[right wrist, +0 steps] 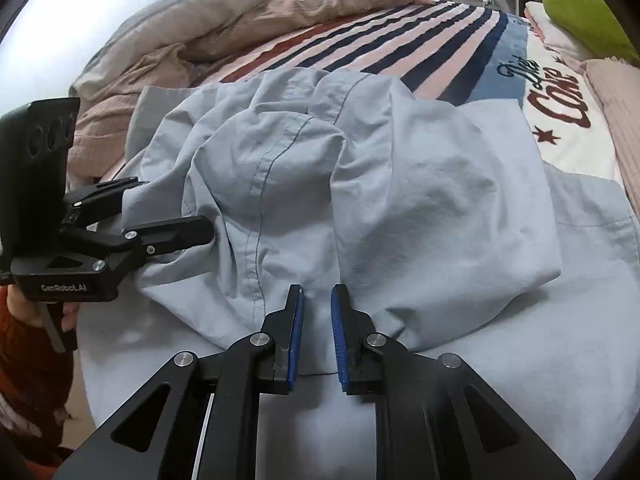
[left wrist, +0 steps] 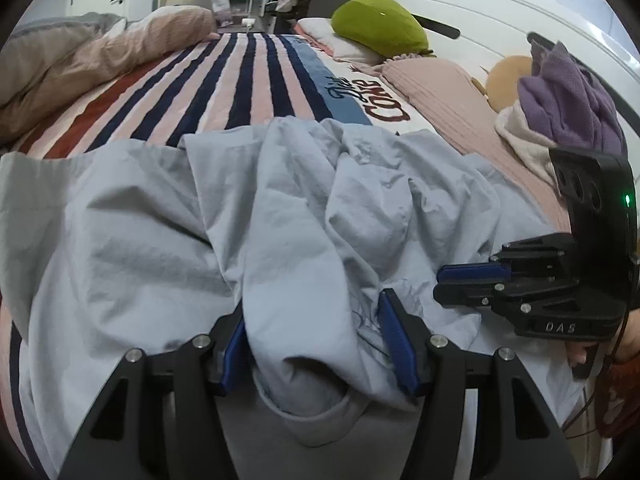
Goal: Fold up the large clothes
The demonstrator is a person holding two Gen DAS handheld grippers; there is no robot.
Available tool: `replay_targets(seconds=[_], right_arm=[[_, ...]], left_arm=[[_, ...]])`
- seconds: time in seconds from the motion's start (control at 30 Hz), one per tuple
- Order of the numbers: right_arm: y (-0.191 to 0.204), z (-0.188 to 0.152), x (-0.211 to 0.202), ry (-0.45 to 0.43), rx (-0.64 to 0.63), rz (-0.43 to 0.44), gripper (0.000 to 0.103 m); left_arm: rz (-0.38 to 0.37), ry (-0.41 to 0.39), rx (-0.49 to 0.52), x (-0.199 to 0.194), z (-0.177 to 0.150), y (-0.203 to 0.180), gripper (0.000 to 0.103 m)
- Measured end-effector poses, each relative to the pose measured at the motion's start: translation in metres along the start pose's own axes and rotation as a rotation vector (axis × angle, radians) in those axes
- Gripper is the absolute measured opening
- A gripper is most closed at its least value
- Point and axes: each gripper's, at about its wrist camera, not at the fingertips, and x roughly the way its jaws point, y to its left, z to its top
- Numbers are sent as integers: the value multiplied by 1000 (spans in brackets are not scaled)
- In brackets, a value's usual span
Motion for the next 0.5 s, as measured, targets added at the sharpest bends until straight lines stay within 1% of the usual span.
replay_targets(seconds=[0.1,0.17,0.23,0.37,0.43,0.47,0.5], right_arm=[[5,-1,-13,-19,-15,7,18],[10,-1,-28,-56,-21,10,22],[12,0,-45,-96,-19,17,24],[24,-4,-77,-168,-17,50,26],[34,-10,-87,-194,-19,73,26],[41,-14,-92,-204,-19,92,27],[48,-19,-95,-211,-19,105,27]], left_arm=[[-9,-17,-9,-14,1,-3,60],[-10,-43,-8,-28,2,-4,62],[-11,-80,-9,-44,2,-5,63],[-18,-155,-62,-84,-10,0,65],[-5,-188,-97,-102,-20,5,73],[8,-209,-124,-113,-29,9,79],[19,-229,-153,-124,-39,14,82]])
